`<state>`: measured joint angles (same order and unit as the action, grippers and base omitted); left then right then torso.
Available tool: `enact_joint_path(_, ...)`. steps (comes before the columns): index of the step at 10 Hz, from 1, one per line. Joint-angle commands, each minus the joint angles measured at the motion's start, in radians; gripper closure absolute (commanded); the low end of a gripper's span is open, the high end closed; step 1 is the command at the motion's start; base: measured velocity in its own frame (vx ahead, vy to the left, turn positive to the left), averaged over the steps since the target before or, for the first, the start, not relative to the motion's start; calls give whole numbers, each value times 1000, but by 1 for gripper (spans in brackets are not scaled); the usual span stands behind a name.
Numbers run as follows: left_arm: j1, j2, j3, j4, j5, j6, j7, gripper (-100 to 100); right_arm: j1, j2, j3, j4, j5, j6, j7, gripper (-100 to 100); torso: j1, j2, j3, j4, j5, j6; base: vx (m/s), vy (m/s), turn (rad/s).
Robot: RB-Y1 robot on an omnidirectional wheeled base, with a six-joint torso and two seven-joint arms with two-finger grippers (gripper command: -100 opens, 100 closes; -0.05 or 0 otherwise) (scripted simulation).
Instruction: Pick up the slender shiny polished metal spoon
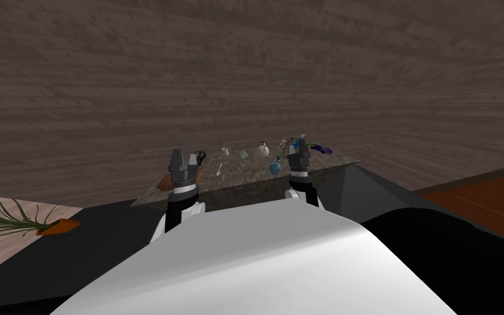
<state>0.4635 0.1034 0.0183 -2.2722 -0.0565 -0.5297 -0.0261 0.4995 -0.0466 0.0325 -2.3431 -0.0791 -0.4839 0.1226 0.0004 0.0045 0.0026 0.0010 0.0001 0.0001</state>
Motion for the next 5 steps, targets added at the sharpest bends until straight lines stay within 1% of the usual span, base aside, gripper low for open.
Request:
enact_joint_path(1,-12,48,-7,15,6,10,-7,-100,0,0,0,0,0,0,0,0,0,0,0,0,0,0,-95,-1,-44)
enact_joint_path(3,-34,107,-16,41,15,25,-18,-100,0,0,0,0,0,0,0,0,0,2,1,1,0,0,-115,-8,-61)
enact_joint_path(5,-58,165,-27,72,25,45,-30,-100,0,0,0,0,0,0,0,0,0,4,2,1,0,0,-127,12,-67)
